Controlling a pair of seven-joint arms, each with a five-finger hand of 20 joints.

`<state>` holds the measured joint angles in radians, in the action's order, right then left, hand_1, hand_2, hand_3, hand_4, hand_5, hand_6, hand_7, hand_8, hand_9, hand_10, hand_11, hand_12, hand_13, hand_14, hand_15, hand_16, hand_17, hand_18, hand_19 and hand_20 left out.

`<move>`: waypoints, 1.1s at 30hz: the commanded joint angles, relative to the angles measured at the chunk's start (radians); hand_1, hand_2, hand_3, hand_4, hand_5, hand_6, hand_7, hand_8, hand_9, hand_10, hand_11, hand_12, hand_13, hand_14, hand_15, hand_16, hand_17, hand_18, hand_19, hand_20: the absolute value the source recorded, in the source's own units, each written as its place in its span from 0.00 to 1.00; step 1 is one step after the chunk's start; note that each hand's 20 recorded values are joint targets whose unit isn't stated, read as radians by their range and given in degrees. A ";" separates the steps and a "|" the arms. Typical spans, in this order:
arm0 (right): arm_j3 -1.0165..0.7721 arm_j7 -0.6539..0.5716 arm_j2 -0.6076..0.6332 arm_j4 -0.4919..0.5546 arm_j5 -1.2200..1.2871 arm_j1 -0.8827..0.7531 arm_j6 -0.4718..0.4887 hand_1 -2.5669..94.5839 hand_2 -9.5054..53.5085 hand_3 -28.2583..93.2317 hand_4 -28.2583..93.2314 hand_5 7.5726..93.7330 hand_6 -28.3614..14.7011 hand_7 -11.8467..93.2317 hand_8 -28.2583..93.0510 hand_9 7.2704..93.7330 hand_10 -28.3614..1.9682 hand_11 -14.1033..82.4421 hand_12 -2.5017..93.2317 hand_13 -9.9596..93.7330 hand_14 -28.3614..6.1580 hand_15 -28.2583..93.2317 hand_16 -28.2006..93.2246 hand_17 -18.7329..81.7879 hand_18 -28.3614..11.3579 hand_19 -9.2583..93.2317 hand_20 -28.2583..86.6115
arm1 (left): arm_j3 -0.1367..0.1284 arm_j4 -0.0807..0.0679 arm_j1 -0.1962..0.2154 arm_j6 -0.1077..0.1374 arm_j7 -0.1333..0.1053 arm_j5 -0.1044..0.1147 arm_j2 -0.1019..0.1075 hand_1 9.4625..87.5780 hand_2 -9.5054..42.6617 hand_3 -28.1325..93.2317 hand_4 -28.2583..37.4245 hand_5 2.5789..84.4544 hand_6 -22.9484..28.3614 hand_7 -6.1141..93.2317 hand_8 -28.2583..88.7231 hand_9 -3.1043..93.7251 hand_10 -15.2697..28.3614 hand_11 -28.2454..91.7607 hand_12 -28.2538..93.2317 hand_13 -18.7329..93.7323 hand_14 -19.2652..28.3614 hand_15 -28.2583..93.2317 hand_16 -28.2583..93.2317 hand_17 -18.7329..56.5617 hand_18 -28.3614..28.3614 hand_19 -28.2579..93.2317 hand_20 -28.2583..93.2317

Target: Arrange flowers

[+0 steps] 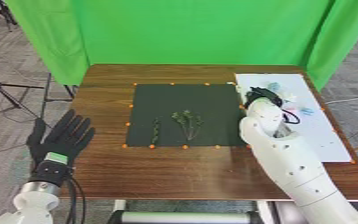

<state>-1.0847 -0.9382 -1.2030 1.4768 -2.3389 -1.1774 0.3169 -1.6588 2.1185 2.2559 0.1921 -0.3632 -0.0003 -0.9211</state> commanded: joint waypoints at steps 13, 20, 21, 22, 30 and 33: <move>-0.104 0.129 0.010 0.404 -0.041 -0.293 -0.421 0.47 0.00 0.90 0.19 0.67 0.55 0.70 0.38 0.87 0.60 0.50 0.59 0.90 0.57 0.76 0.50 0.77 0.20 1.00 0.68 | -0.031 0.002 -0.006 -0.020 0.108 0.004 -0.032 0.20 0.45 0.82 0.00 0.43 0.60 0.22 0.15 0.39 0.71 0.46 0.32 0.39 0.75 0.58 0.15 0.18 0.74 0.55 0.29; -0.084 0.081 -0.083 0.456 0.066 -0.315 -0.356 0.49 0.00 0.89 0.17 0.67 0.56 0.69 0.39 0.87 0.60 0.50 0.59 0.89 0.57 0.76 0.51 0.77 0.20 1.00 0.68 | 0.000 -0.010 -0.050 -0.011 0.125 0.014 -0.019 0.19 0.44 0.82 0.00 0.43 0.60 0.21 0.16 0.38 0.71 0.45 0.32 0.38 0.75 0.58 0.15 0.17 0.74 0.55 0.29; -0.079 0.074 -0.094 0.463 0.066 -0.324 -0.351 0.49 0.00 0.89 0.17 0.67 0.56 0.69 0.39 0.87 0.60 0.49 0.59 0.90 0.58 0.76 0.51 0.77 0.21 1.00 0.68 | 0.001 -0.011 -0.056 -0.011 0.125 0.014 -0.015 0.19 0.44 0.82 0.00 0.43 0.60 0.21 0.16 0.38 0.71 0.45 0.32 0.38 0.75 0.58 0.15 0.17 0.74 0.55 0.29; -0.073 0.068 -0.098 0.471 0.069 -0.338 -0.353 0.49 0.00 0.89 0.17 0.67 0.56 0.69 0.39 0.87 0.60 0.49 0.59 0.90 0.58 0.76 0.51 0.77 0.21 1.00 0.68 | 0.005 -0.013 -0.062 -0.012 0.122 0.015 -0.007 0.19 0.44 0.82 0.00 0.43 0.60 0.21 0.16 0.38 0.71 0.46 0.32 0.38 0.75 0.58 0.15 0.17 0.74 0.55 0.29; -0.024 0.043 -0.097 0.482 0.044 -0.406 -0.343 0.49 0.00 0.89 0.16 0.67 0.56 0.68 0.39 0.88 0.59 0.49 0.59 0.90 0.58 0.76 0.51 0.79 0.21 1.00 0.68 | 0.014 -0.021 -0.090 -0.012 0.076 0.032 0.040 0.19 0.44 0.82 0.00 0.43 0.60 0.22 0.16 0.39 0.71 0.46 0.33 0.38 0.75 0.58 0.15 0.17 0.74 0.55 0.29; -0.019 0.063 -0.105 0.474 -0.017 -0.442 -0.332 0.49 0.00 0.88 0.15 0.67 0.55 0.68 0.38 0.87 0.59 0.50 0.58 0.91 0.60 0.76 0.50 0.80 0.23 1.00 0.70 | 0.003 -0.016 -0.086 -0.004 0.075 0.017 0.026 0.19 0.44 0.82 0.00 0.43 0.60 0.22 0.16 0.39 0.71 0.46 0.33 0.38 0.75 0.58 0.15 0.17 0.74 0.55 0.29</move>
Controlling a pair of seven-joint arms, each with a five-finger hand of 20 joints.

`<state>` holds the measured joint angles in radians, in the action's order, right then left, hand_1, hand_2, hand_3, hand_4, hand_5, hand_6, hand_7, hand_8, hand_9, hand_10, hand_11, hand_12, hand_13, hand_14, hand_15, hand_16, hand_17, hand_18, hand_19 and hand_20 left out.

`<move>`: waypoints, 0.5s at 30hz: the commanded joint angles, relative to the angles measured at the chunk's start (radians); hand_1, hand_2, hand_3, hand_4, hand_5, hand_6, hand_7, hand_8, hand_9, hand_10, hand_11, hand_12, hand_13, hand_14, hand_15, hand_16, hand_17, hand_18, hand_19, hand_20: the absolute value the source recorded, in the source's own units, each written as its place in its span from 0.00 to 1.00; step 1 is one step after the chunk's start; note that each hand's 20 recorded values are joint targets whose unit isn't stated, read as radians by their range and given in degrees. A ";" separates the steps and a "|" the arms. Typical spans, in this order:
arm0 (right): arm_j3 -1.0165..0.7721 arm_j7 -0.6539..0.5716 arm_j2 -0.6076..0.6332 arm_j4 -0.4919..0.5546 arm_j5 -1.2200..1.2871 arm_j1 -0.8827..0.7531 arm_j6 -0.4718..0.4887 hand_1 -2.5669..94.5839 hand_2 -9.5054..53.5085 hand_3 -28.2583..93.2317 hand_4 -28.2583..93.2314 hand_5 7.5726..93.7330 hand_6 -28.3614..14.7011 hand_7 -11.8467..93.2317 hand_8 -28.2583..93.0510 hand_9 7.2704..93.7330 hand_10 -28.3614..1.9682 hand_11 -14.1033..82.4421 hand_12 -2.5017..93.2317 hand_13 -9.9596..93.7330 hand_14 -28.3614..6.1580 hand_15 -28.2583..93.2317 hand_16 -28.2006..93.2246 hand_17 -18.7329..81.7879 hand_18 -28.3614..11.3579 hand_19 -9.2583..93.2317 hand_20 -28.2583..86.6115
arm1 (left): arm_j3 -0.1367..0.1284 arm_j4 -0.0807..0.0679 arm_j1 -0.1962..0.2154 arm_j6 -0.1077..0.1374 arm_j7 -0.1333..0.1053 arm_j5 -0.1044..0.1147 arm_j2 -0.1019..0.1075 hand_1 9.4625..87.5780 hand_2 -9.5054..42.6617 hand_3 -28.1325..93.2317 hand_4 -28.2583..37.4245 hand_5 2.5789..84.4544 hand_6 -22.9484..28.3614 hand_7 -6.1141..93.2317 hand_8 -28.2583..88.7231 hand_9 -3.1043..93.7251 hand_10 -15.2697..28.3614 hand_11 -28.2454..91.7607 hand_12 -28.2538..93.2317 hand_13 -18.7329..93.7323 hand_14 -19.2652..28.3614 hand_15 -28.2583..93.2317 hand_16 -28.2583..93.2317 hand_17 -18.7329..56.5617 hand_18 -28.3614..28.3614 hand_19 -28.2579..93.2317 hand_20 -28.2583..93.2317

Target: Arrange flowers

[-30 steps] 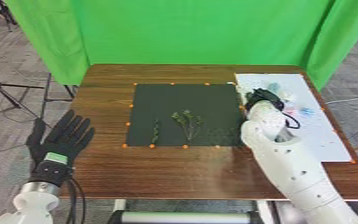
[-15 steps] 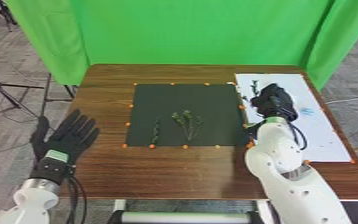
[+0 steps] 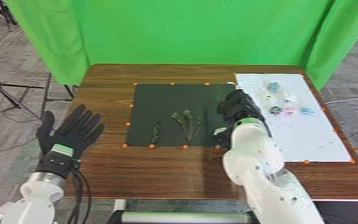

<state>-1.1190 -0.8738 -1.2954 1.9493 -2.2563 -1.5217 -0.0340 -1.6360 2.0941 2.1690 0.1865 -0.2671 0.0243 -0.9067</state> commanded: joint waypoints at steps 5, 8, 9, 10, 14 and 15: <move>0.003 -0.015 -0.035 -0.038 -0.113 -0.106 0.025 0.50 0.00 0.88 0.14 0.67 0.55 0.68 0.38 0.87 0.58 0.51 0.57 0.92 0.61 0.76 0.51 0.81 0.25 1.00 0.71 | 0.002 0.008 -0.005 0.013 -0.061 0.007 0.014 0.19 0.44 0.82 0.00 0.43 0.60 0.22 0.16 0.39 0.71 0.46 0.33 0.39 0.74 0.58 0.15 0.17 0.74 0.55 0.29; 0.000 -0.023 -0.044 -0.041 -0.111 -0.109 0.041 0.50 0.00 0.88 0.14 0.67 0.55 0.68 0.38 0.87 0.57 0.52 0.57 0.92 0.61 0.76 0.51 0.82 0.25 1.00 0.72 | 0.000 0.009 -0.005 0.022 -0.061 0.004 0.015 0.19 0.44 0.82 0.00 0.43 0.60 0.23 0.16 0.39 0.71 0.46 0.33 0.39 0.74 0.58 0.15 0.17 0.74 0.55 0.29; -0.001 -0.021 -0.047 -0.044 -0.111 -0.107 0.049 0.50 0.00 0.88 0.14 0.67 0.55 0.68 0.38 0.87 0.57 0.52 0.57 0.92 0.62 0.76 0.51 0.82 0.25 1.00 0.72 | -0.001 0.010 -0.002 0.019 -0.069 0.010 0.019 0.19 0.44 0.82 0.00 0.43 0.60 0.23 0.16 0.39 0.71 0.46 0.33 0.39 0.74 0.58 0.15 0.17 0.74 0.55 0.29; -0.003 -0.023 -0.051 -0.048 -0.109 -0.107 0.059 0.50 0.00 0.88 0.13 0.67 0.55 0.68 0.38 0.87 0.57 0.53 0.56 0.92 0.62 0.75 0.51 0.82 0.25 1.00 0.72 | 0.000 0.011 -0.002 0.027 -0.071 0.011 0.016 0.19 0.44 0.82 0.00 0.43 0.60 0.23 0.15 0.39 0.71 0.46 0.33 0.39 0.74 0.58 0.15 0.17 0.74 0.55 0.29; -0.004 -0.015 -0.050 -0.059 -0.116 -0.111 0.028 0.51 0.00 0.86 0.11 0.68 0.56 0.67 0.36 0.86 0.52 0.55 0.52 0.92 0.61 0.75 0.51 0.82 0.26 1.00 0.72 | 0.014 0.012 -0.010 0.047 -0.082 0.013 0.018 0.19 0.44 0.82 0.00 0.43 0.60 0.23 0.15 0.40 0.71 0.46 0.33 0.39 0.74 0.58 0.15 0.17 0.74 0.55 0.29; -0.001 -0.008 -0.048 -0.061 -0.134 -0.112 0.024 0.51 0.00 0.85 0.10 0.68 0.56 0.65 0.36 0.86 0.51 0.55 0.51 0.92 0.61 0.75 0.51 0.81 0.25 1.00 0.71 | 0.017 0.018 -0.009 0.066 -0.090 0.016 0.018 0.19 0.44 0.82 0.00 0.43 0.60 0.23 0.15 0.40 0.71 0.46 0.33 0.39 0.74 0.58 0.15 0.17 0.74 0.55 0.29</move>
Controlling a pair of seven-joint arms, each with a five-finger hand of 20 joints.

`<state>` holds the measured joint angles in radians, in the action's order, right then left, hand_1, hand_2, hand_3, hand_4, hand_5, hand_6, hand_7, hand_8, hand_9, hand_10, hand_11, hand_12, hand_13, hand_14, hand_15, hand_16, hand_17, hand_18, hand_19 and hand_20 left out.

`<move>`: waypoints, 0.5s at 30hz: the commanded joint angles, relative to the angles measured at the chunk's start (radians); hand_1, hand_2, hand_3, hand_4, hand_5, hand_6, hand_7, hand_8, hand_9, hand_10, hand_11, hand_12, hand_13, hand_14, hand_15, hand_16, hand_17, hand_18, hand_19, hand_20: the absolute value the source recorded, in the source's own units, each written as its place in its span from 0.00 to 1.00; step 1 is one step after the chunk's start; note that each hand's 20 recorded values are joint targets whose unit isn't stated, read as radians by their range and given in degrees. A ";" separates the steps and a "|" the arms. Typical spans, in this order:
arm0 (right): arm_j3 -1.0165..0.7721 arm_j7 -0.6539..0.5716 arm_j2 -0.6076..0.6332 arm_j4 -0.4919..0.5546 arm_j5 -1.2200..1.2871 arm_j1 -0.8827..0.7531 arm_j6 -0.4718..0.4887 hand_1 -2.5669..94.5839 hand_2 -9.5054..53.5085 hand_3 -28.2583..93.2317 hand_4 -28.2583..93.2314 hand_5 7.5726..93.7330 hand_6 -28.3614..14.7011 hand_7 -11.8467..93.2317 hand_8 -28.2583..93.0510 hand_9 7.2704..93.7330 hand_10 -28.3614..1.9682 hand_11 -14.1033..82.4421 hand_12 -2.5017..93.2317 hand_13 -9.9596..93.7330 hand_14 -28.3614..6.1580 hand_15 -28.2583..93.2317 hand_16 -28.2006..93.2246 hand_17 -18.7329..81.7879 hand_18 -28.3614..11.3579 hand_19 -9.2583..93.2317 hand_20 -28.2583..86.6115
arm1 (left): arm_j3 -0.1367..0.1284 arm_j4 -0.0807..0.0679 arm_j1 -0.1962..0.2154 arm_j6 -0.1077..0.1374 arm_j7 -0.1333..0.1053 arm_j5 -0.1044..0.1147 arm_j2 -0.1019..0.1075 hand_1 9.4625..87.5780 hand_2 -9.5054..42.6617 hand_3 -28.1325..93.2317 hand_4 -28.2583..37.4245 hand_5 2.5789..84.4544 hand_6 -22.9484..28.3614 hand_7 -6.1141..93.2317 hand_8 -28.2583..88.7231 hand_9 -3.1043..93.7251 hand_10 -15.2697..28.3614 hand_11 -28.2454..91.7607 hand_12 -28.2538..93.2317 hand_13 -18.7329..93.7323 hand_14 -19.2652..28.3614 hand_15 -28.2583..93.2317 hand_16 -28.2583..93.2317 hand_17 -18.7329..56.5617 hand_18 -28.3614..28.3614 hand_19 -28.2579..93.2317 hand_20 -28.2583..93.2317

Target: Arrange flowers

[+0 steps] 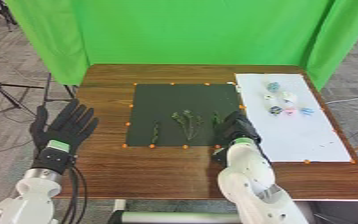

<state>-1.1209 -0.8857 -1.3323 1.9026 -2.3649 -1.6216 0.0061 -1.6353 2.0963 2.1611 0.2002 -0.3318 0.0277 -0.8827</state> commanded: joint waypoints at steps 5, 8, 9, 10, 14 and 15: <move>0.000 0.012 -0.006 0.008 -0.023 -0.021 0.011 0.48 0.00 0.84 0.08 0.72 0.53 0.49 0.37 0.85 0.43 0.56 0.40 0.91 0.60 0.73 0.51 0.80 0.25 1.00 0.69 | 0.014 0.023 0.011 0.060 -0.050 0.023 -0.004 0.19 0.45 0.82 0.00 0.43 0.60 0.23 0.15 0.39 0.70 0.46 0.32 0.39 0.74 0.58 0.15 0.17 0.74 0.55 0.30; -0.003 0.021 -0.002 0.011 -0.051 -0.024 0.017 0.43 0.00 0.87 0.08 0.73 0.49 0.37 0.32 0.85 0.41 0.57 0.35 0.91 0.60 0.73 0.51 0.80 0.25 1.00 0.69 | 0.015 0.023 0.009 0.065 -0.057 0.026 -0.002 0.20 0.45 0.82 0.00 0.43 0.60 0.24 0.15 0.38 0.70 0.47 0.32 0.39 0.74 0.59 0.15 0.17 0.75 0.55 0.30; -0.005 0.017 0.001 0.016 -0.049 -0.025 0.022 0.42 0.00 0.87 0.08 0.73 0.48 0.35 0.26 0.85 0.41 0.57 0.35 0.91 0.59 0.72 0.51 0.80 0.24 1.00 0.69 | 0.016 0.022 0.007 0.064 -0.054 0.025 -0.003 0.20 0.45 0.82 0.00 0.43 0.60 0.24 0.15 0.38 0.70 0.47 0.32 0.39 0.74 0.59 0.15 0.18 0.75 0.55 0.30; -0.007 0.014 0.002 0.020 -0.047 -0.024 0.029 0.41 0.00 0.88 0.09 0.73 0.48 0.34 0.18 0.85 0.40 0.56 0.34 0.91 0.59 0.72 0.50 0.80 0.24 1.00 0.68 | 0.014 0.023 0.008 0.065 -0.049 0.021 -0.005 0.20 0.45 0.82 0.00 0.43 0.60 0.24 0.15 0.38 0.70 0.47 0.32 0.40 0.74 0.59 0.15 0.18 0.75 0.56 0.30; -0.008 0.014 0.014 0.042 -0.052 -0.024 0.061 0.40 0.00 0.88 0.09 0.72 0.46 0.32 0.16 0.85 0.40 0.56 0.34 0.91 0.59 0.72 0.50 0.80 0.24 1.00 0.68 | 0.012 0.024 0.014 0.066 -0.059 0.023 -0.002 0.20 0.45 0.82 0.00 0.43 0.60 0.24 0.15 0.38 0.70 0.47 0.32 0.40 0.74 0.59 0.15 0.18 0.75 0.56 0.30; -0.009 0.015 0.016 0.046 -0.056 -0.025 0.066 0.39 0.00 0.88 0.09 0.72 0.46 0.31 0.16 0.85 0.40 0.55 0.34 0.91 0.59 0.72 0.50 0.80 0.24 1.00 0.68 | 0.011 0.025 0.016 0.070 -0.059 0.025 -0.003 0.20 0.45 0.83 0.00 0.43 0.60 0.24 0.15 0.38 0.70 0.47 0.32 0.40 0.74 0.59 0.15 0.18 0.75 0.56 0.30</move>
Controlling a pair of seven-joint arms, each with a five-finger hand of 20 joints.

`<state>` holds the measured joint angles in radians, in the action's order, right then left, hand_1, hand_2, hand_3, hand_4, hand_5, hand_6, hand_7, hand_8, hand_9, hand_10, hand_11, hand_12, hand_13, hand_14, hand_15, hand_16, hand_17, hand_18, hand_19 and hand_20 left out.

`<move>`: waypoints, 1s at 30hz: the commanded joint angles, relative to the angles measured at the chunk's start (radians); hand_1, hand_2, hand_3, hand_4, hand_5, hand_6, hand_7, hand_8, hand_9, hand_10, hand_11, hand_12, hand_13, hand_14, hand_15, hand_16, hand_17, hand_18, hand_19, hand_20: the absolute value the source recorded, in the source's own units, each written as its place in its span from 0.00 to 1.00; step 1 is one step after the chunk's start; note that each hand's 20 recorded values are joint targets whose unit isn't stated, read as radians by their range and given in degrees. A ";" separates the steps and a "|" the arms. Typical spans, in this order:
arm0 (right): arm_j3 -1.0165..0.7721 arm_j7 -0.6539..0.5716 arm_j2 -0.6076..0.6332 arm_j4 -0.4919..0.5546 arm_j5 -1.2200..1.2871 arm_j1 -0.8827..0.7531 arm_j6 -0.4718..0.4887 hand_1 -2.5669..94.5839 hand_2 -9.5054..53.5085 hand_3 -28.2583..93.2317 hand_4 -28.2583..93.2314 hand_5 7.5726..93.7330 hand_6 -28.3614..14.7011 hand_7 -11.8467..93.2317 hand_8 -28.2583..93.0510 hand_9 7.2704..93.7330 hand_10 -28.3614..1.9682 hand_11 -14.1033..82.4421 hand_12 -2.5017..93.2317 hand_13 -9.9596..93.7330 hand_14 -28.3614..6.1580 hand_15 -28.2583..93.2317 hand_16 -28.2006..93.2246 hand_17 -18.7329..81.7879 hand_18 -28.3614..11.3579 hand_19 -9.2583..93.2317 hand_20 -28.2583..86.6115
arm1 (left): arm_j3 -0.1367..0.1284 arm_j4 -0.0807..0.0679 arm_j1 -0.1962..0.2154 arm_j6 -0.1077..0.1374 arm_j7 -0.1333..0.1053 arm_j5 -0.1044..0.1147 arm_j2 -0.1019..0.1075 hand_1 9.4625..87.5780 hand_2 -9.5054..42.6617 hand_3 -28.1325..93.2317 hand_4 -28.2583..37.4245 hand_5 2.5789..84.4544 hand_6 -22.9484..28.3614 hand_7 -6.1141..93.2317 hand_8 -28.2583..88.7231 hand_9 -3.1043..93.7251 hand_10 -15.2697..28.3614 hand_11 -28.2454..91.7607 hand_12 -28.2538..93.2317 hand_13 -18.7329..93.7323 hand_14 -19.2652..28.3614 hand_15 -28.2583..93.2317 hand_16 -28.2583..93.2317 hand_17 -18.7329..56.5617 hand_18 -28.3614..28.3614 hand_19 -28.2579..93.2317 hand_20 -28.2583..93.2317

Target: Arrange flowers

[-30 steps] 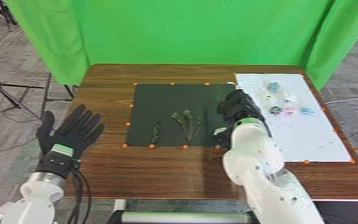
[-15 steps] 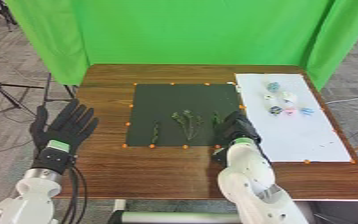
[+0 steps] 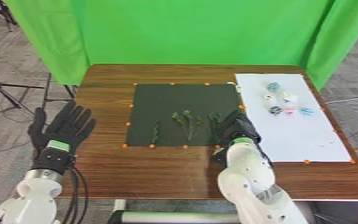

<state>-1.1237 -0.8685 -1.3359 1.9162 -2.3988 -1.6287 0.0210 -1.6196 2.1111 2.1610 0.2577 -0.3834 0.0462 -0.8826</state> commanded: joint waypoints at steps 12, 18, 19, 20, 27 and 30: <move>-0.026 0.058 0.119 0.113 -0.179 -0.056 0.019 0.35 0.00 0.86 0.09 0.68 0.43 0.28 0.17 0.81 0.36 0.56 0.35 0.90 0.57 0.73 0.51 0.80 0.25 1.00 0.72 | -0.029 0.014 0.034 -0.004 -0.004 0.005 -0.016 0.20 0.45 0.82 0.00 0.43 0.60 0.25 0.15 0.39 0.70 0.47 0.32 0.41 0.74 0.61 0.15 0.18 0.75 0.56 0.30; -0.135 0.169 0.217 0.059 -0.142 -0.015 -0.009 0.38 0.00 0.87 0.07 0.59 0.45 0.31 0.16 0.64 0.29 0.45 0.28 0.76 0.45 0.77 0.49 0.69 0.23 1.00 0.69 | -0.025 0.020 0.044 -0.010 -0.040 0.008 -0.008 0.20 0.46 0.82 0.00 0.44 0.60 0.25 0.15 0.40 0.70 0.48 0.32 0.41 0.75 0.62 0.15 0.18 0.75 0.56 0.30; -0.156 0.190 0.233 0.048 -0.151 -0.018 -0.022 0.39 0.00 0.89 0.06 0.57 0.46 0.31 0.16 0.60 0.30 0.41 0.26 0.73 0.44 0.78 0.48 0.67 0.23 1.00 0.67 | -0.014 0.022 0.039 -0.001 -0.055 0.013 -0.005 0.20 0.46 0.82 0.00 0.44 0.60 0.25 0.15 0.40 0.70 0.48 0.32 0.41 0.75 0.62 0.15 0.18 0.75 0.56 0.30; -0.167 0.201 0.254 0.033 -0.163 -0.015 -0.038 0.41 0.00 0.90 0.05 0.55 0.46 0.30 0.15 0.56 0.32 0.37 0.24 0.72 0.43 0.78 0.47 0.65 0.22 1.00 0.66 | -0.010 0.022 0.036 -0.005 -0.057 0.013 -0.006 0.20 0.46 0.82 0.00 0.44 0.60 0.25 0.15 0.40 0.70 0.48 0.32 0.41 0.75 0.62 0.15 0.18 0.75 0.56 0.30; -0.248 0.235 0.339 -0.031 -0.156 0.026 0.033 0.49 0.00 0.92 0.00 0.48 0.50 0.27 0.14 0.45 0.48 0.27 0.19 0.68 0.49 0.79 0.49 0.60 0.20 1.00 0.62 | 0.001 0.027 0.036 -0.045 -0.072 -0.026 -0.006 0.20 0.46 0.82 0.00 0.44 0.60 0.25 0.14 0.40 0.70 0.47 0.32 0.41 0.74 0.62 0.14 0.18 0.75 0.56 0.30; -0.244 0.251 0.366 -0.071 -0.111 0.059 0.057 0.50 0.00 0.91 0.00 0.47 0.51 0.27 0.14 0.45 0.49 0.27 0.19 0.68 0.49 0.79 0.49 0.59 0.20 1.00 0.61 | -0.006 0.031 0.044 -0.069 -0.075 -0.090 -0.007 0.20 0.45 0.82 0.00 0.44 0.60 0.25 0.14 0.40 0.70 0.47 0.32 0.41 0.74 0.61 0.14 0.18 0.75 0.56 0.30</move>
<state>-1.3456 -0.6330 -1.0439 1.9109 -2.5462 -1.6414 0.0292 -1.6178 2.1227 2.1870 0.2398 -0.4453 0.0380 -0.8873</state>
